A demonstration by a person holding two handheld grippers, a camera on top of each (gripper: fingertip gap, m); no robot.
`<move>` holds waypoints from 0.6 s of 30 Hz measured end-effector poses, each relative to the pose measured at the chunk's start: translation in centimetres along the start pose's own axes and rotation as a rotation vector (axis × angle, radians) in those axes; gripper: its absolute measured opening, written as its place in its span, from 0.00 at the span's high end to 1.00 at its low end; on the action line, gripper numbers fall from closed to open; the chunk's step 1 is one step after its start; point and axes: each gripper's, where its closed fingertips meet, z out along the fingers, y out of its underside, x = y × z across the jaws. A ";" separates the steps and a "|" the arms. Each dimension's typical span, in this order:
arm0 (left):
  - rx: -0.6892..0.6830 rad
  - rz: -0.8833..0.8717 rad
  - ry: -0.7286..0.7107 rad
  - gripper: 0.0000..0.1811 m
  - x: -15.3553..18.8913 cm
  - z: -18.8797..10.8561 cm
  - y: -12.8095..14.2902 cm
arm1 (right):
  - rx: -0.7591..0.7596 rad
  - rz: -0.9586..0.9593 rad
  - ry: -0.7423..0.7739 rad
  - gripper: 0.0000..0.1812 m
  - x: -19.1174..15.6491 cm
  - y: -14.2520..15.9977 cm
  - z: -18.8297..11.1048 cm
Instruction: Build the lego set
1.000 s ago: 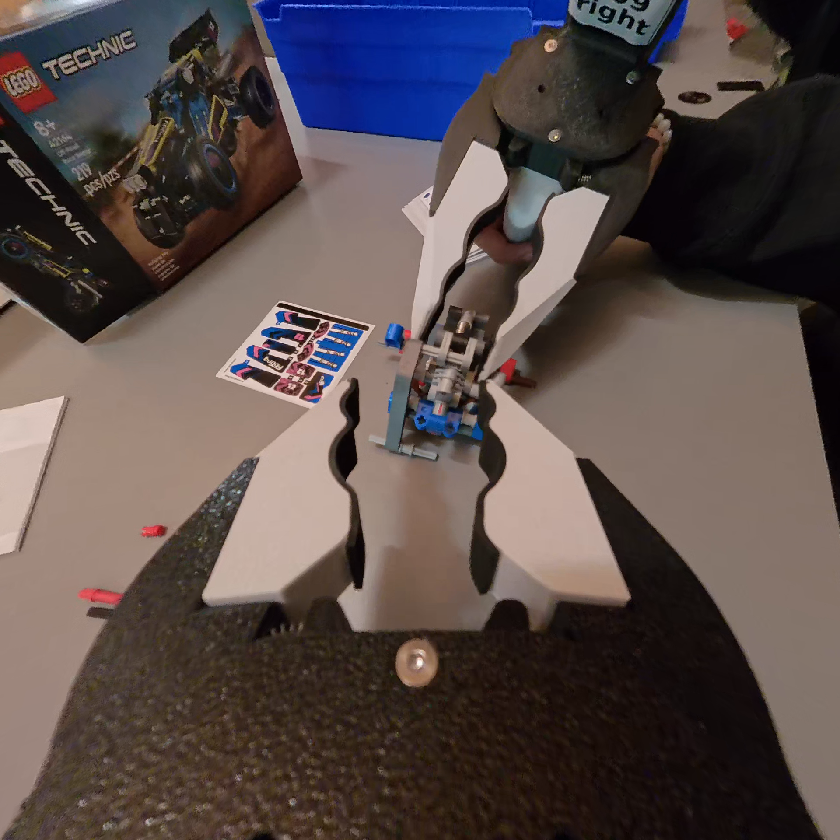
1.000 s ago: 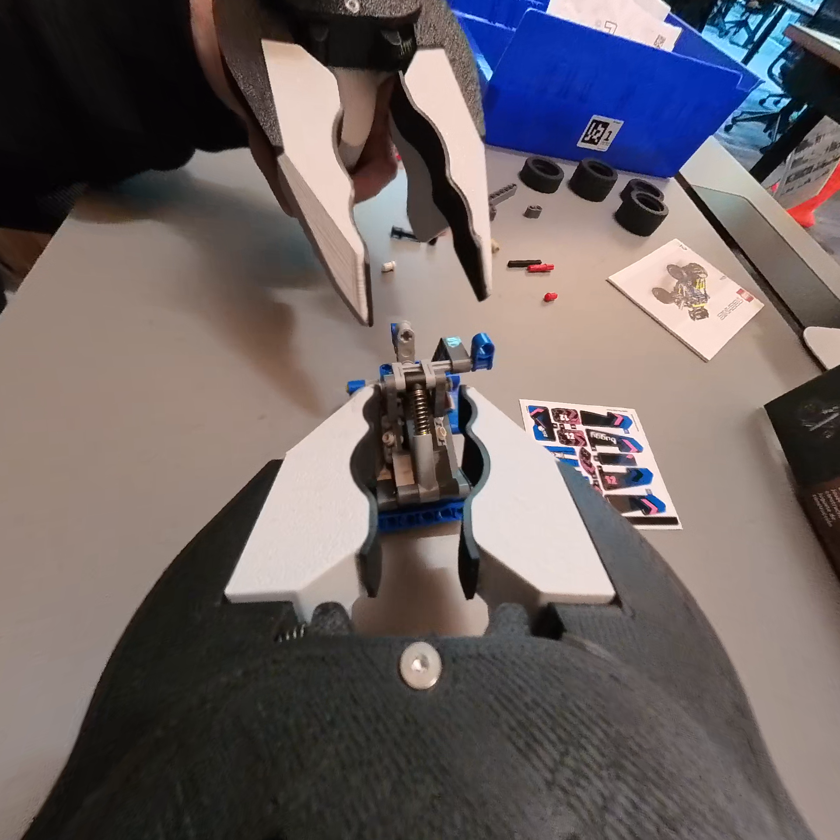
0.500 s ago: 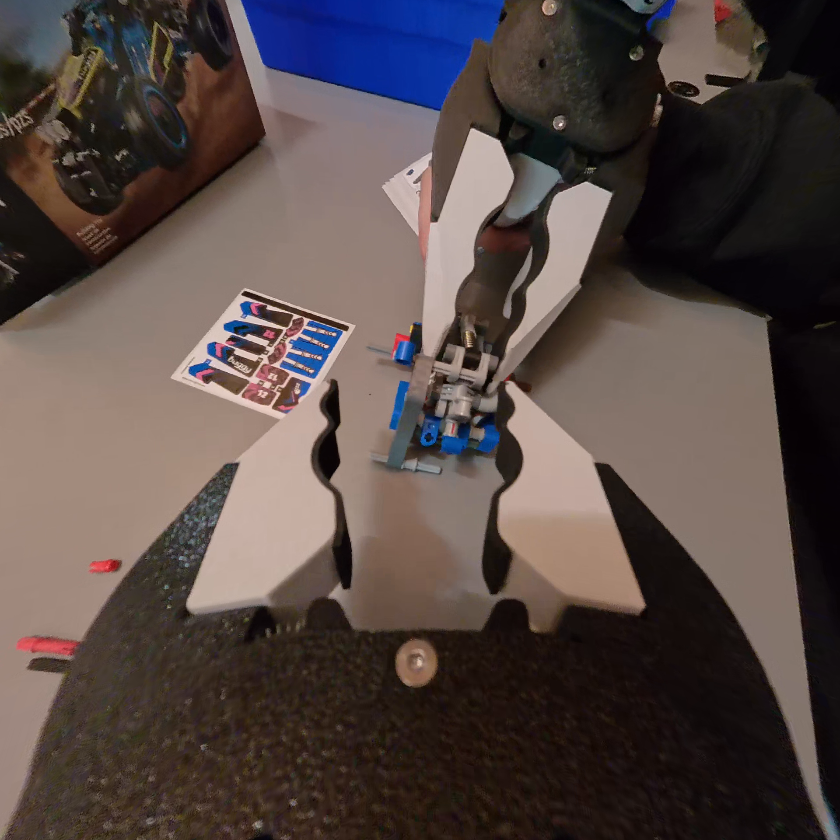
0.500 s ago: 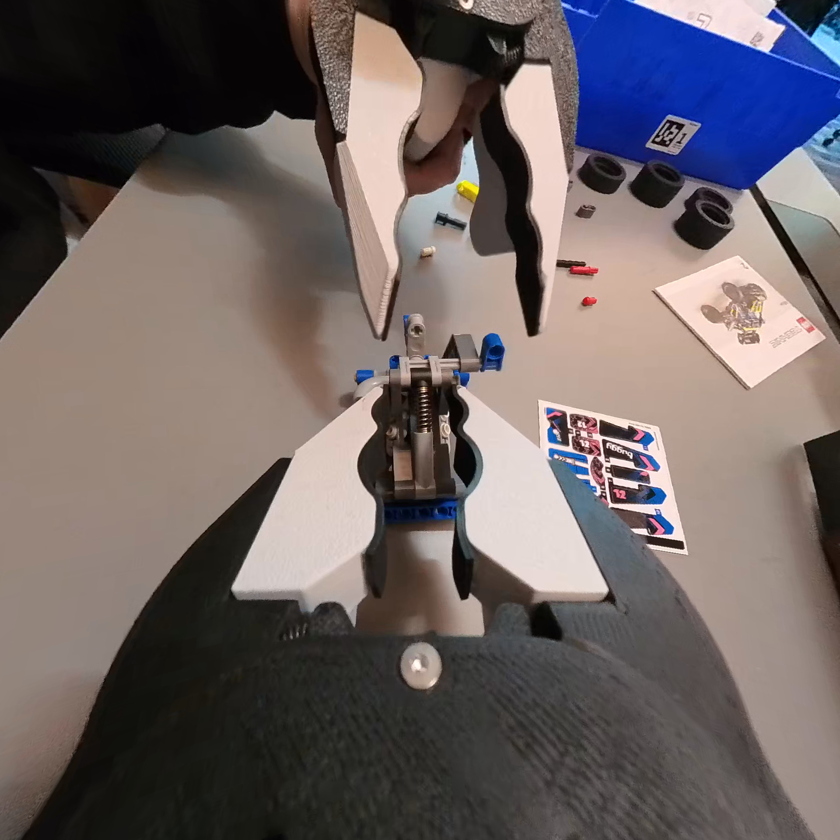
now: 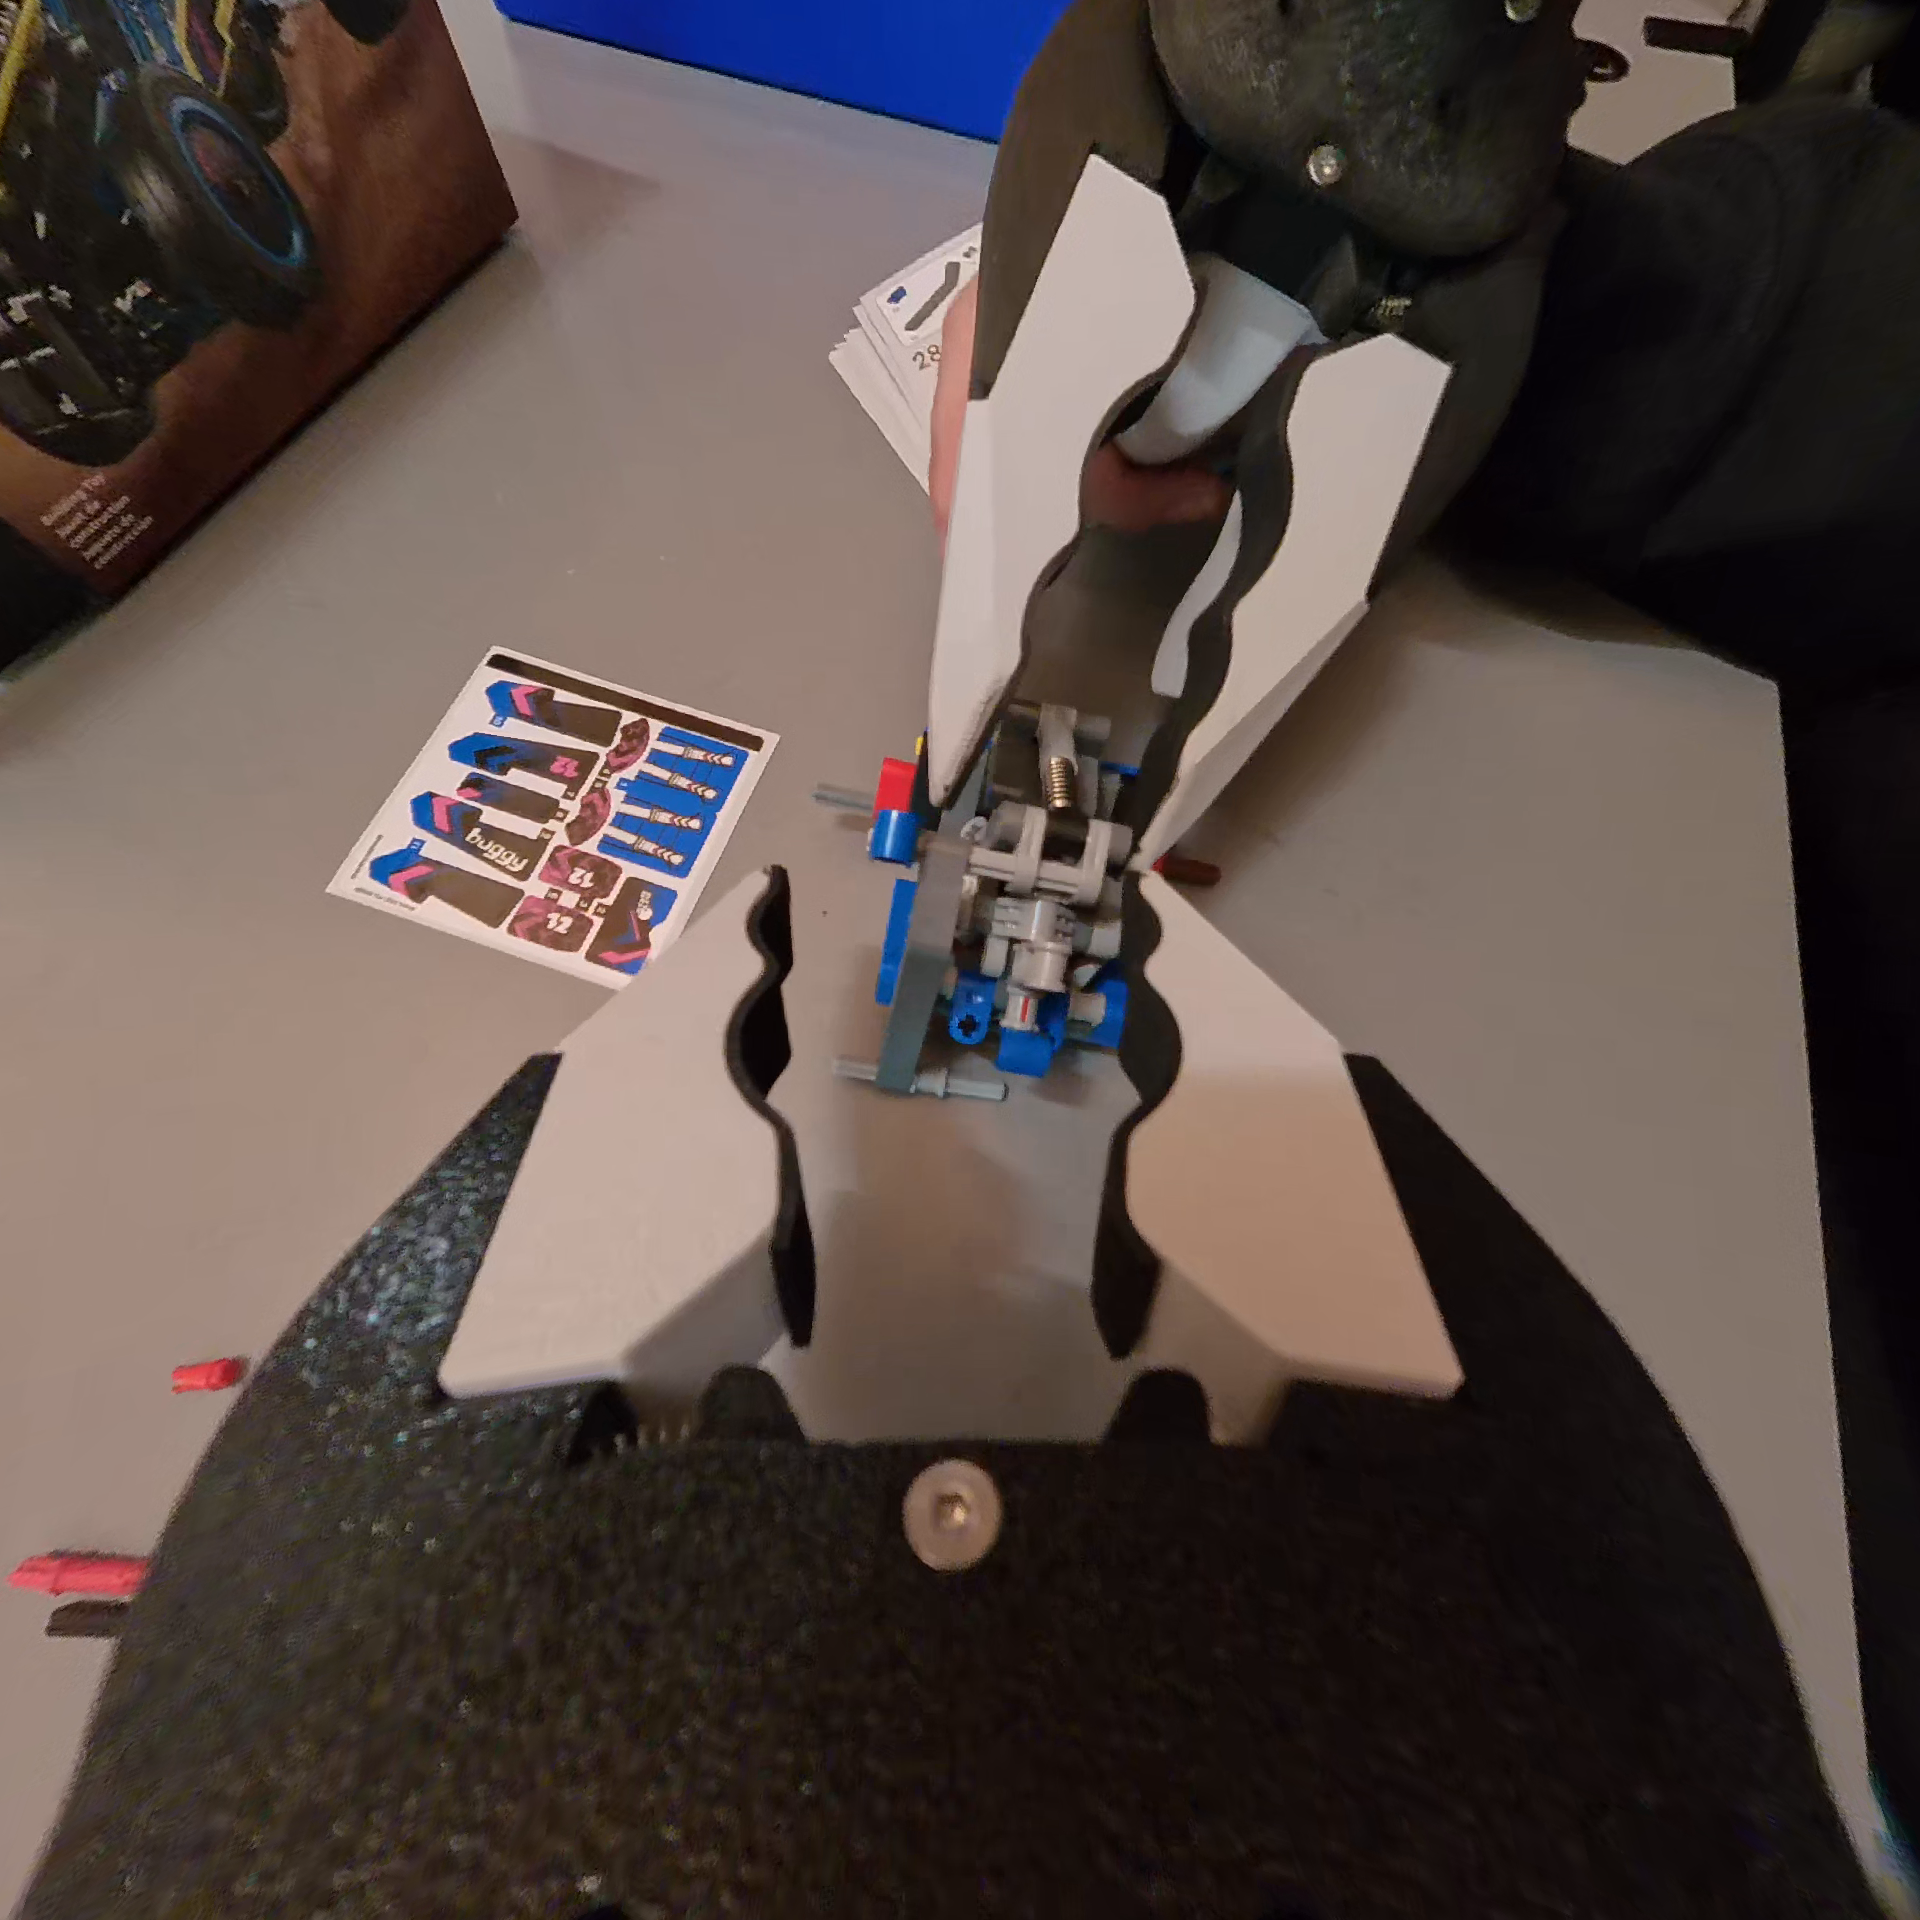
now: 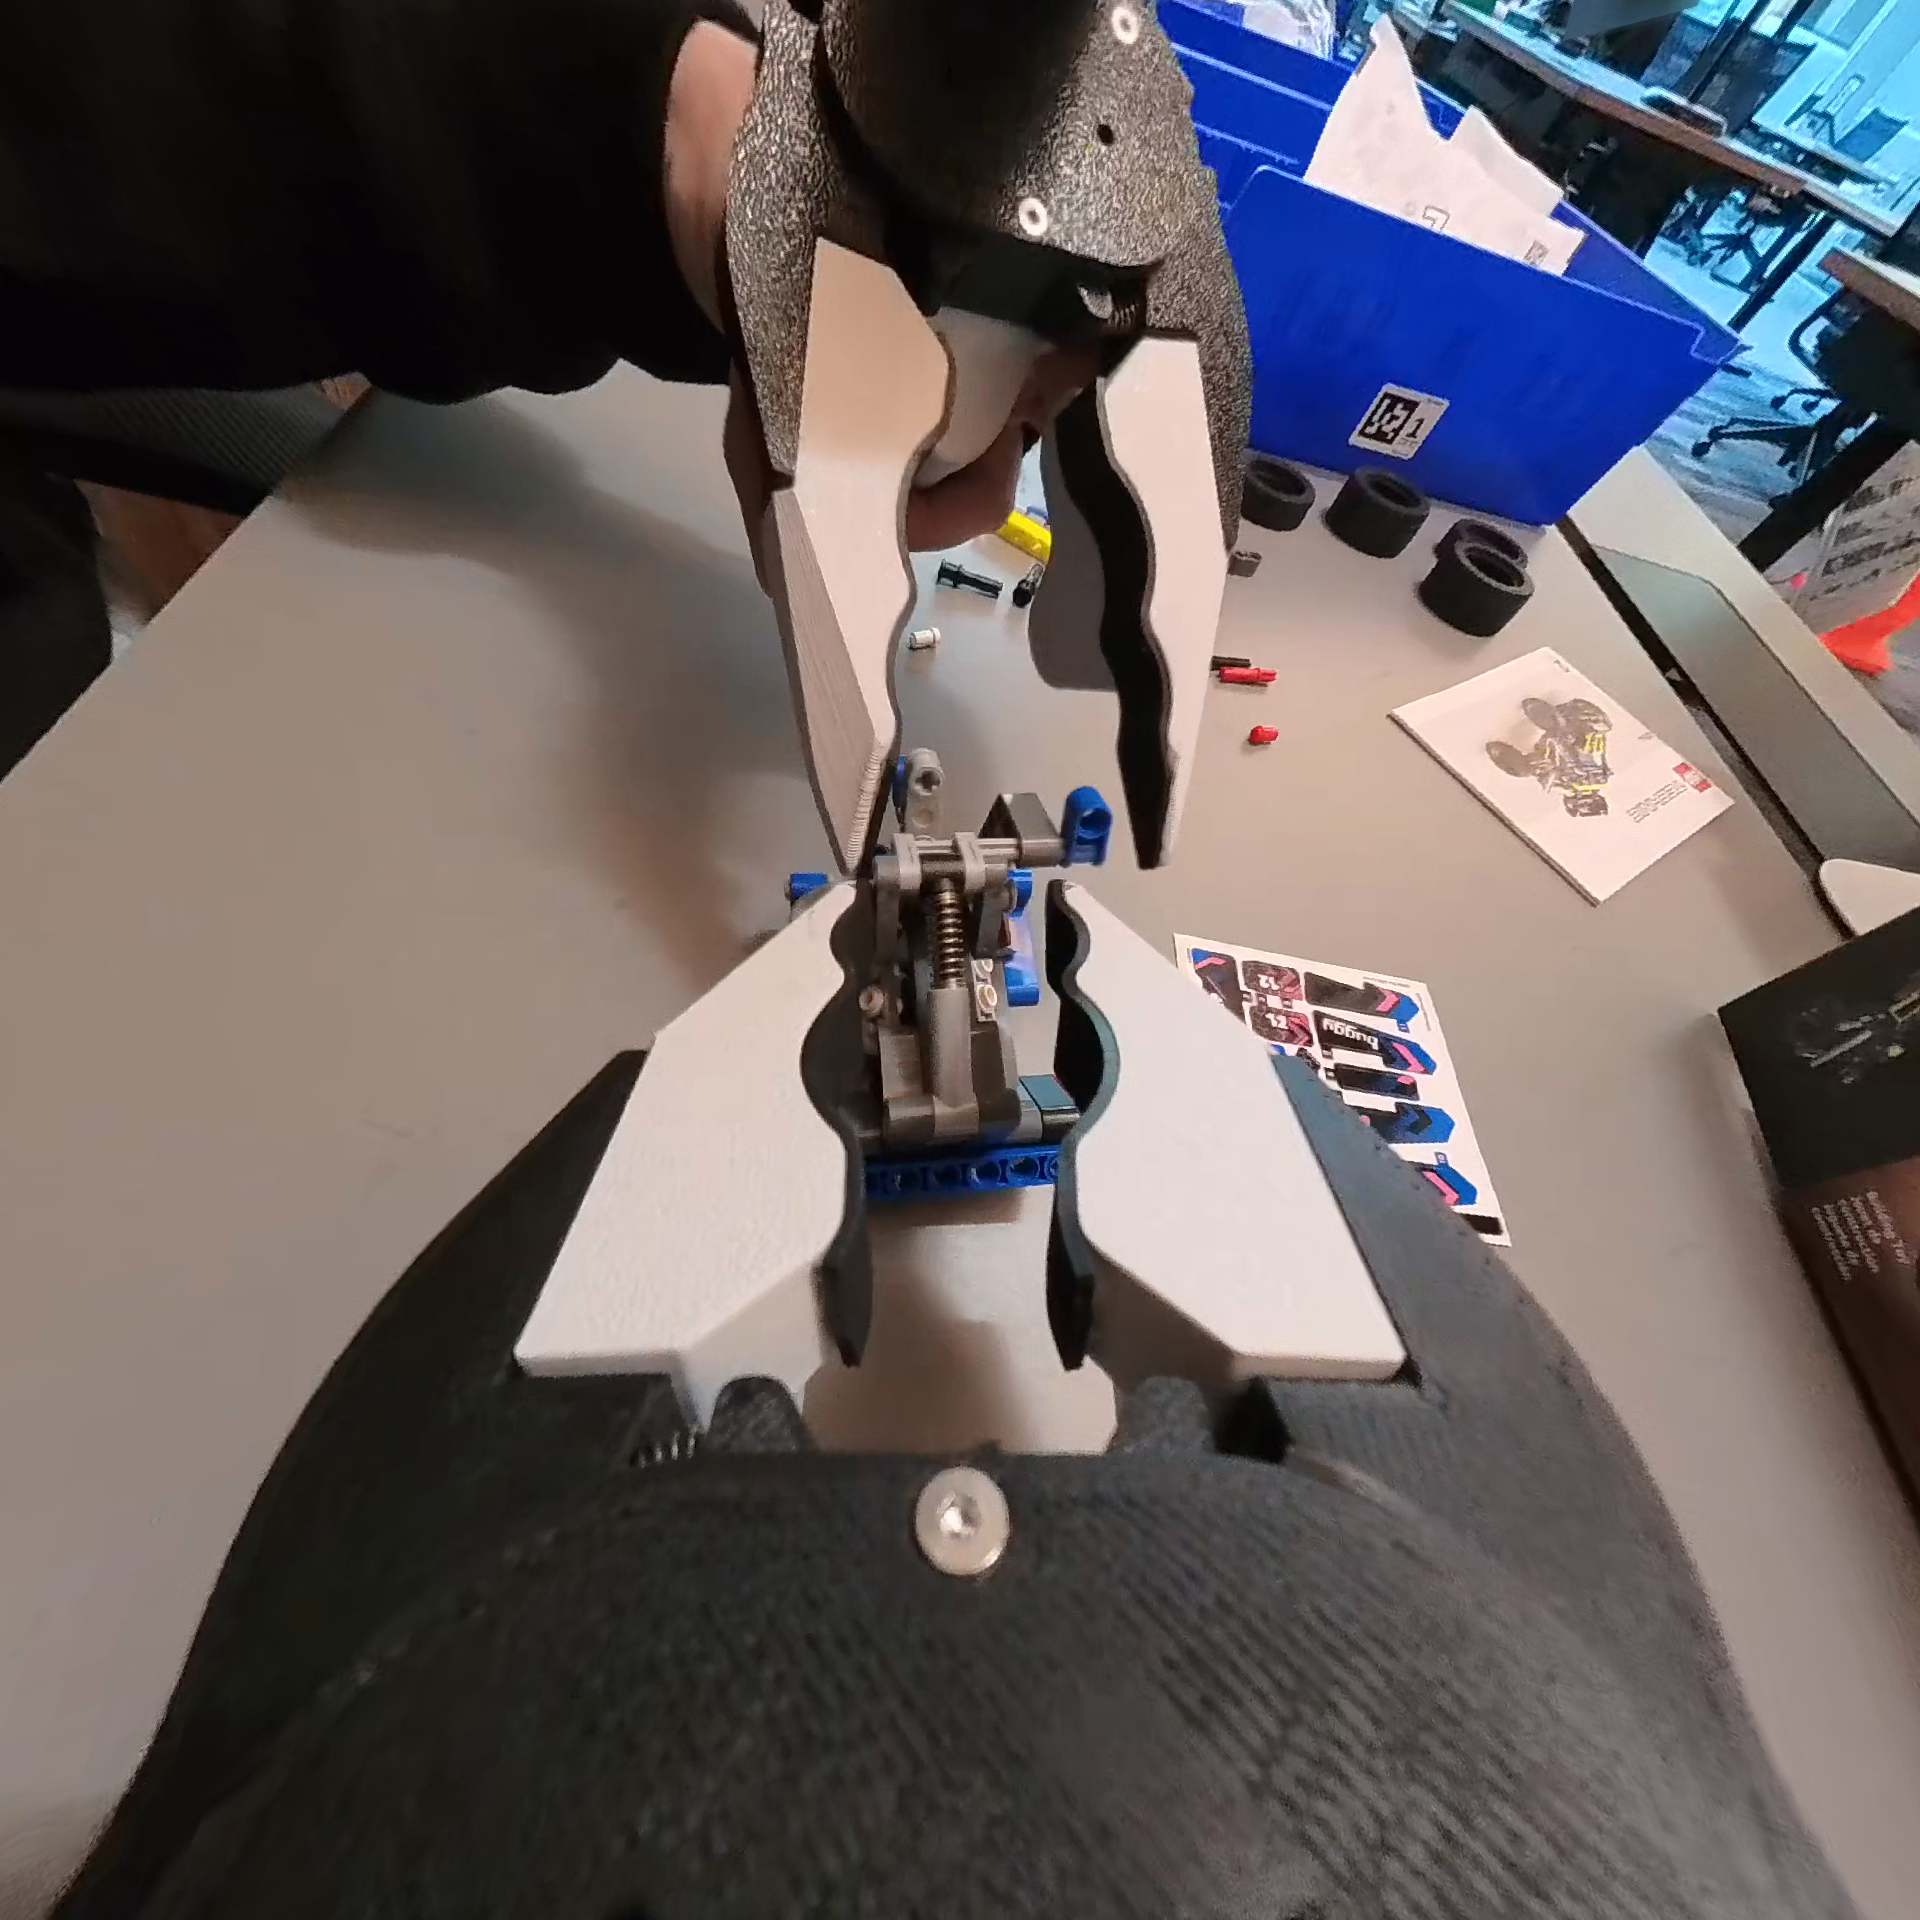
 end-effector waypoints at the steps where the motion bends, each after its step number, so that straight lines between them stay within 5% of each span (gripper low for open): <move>1: -0.003 0.007 0.001 0.67 0.1 -0.1 0.0 | -0.005 -0.008 0.001 0.84 0.0 0.0 0.1; 18: -0.033 0.104 -0.097 0.82 0.0 0.0 0.2 | -0.013 -0.009 0.013 0.87 0.0 0.3 0.6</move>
